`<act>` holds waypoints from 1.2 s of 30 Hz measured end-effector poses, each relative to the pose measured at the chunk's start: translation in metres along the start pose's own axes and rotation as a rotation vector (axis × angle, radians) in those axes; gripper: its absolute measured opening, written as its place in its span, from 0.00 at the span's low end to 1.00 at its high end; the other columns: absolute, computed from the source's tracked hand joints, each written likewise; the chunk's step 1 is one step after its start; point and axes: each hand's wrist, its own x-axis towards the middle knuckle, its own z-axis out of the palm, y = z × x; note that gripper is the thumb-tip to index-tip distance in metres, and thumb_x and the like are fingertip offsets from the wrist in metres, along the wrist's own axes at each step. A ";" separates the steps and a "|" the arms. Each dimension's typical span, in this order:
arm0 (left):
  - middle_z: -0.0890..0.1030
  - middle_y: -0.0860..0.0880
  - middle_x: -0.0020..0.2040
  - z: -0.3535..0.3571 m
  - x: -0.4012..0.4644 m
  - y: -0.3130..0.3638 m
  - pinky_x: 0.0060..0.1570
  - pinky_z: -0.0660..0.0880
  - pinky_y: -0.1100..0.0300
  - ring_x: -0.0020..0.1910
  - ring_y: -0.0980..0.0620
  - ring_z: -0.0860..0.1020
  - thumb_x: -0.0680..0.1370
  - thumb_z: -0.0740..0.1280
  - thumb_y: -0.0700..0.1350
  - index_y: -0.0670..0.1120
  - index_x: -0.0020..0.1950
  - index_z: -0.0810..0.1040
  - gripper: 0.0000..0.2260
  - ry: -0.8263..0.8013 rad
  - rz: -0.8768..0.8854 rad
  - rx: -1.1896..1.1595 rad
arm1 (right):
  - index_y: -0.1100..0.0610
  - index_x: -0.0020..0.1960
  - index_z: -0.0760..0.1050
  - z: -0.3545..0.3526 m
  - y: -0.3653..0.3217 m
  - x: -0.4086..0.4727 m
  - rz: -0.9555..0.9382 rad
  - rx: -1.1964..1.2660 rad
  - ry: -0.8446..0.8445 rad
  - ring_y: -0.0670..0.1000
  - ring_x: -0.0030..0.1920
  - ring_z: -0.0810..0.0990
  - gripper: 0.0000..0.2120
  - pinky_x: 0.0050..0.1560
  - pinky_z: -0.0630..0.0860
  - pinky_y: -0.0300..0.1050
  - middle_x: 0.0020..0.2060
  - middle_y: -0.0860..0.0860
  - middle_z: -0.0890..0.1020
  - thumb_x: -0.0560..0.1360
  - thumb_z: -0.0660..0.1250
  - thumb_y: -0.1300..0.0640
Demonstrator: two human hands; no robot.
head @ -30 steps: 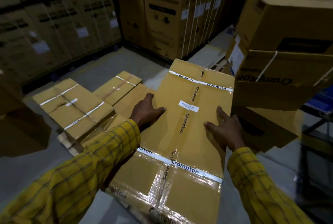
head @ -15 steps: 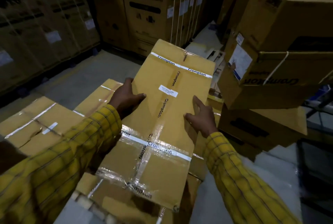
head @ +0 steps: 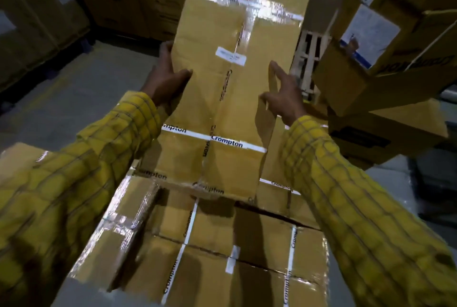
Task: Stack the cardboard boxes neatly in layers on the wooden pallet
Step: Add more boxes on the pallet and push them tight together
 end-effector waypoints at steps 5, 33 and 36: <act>0.76 0.47 0.69 0.007 0.025 -0.061 0.68 0.75 0.43 0.66 0.48 0.78 0.75 0.71 0.51 0.50 0.76 0.60 0.33 -0.021 0.041 -0.058 | 0.33 0.77 0.63 0.044 0.012 0.024 -0.021 -0.054 0.039 0.62 0.61 0.77 0.43 0.58 0.81 0.60 0.61 0.54 0.68 0.67 0.71 0.58; 0.76 0.49 0.73 0.150 0.083 -0.371 0.68 0.75 0.41 0.68 0.45 0.77 0.67 0.75 0.68 0.56 0.81 0.62 0.46 -0.384 -0.173 -0.047 | 0.63 0.79 0.65 0.173 0.227 0.012 0.224 -0.249 -0.087 0.59 0.74 0.68 0.36 0.71 0.61 0.38 0.74 0.62 0.65 0.74 0.75 0.63; 0.75 0.50 0.74 0.151 0.068 -0.362 0.70 0.73 0.42 0.69 0.47 0.76 0.66 0.75 0.69 0.55 0.81 0.61 0.48 -0.400 -0.185 0.001 | 0.63 0.79 0.64 0.182 0.239 0.001 0.200 -0.290 -0.129 0.60 0.77 0.64 0.37 0.73 0.61 0.41 0.77 0.61 0.62 0.75 0.75 0.61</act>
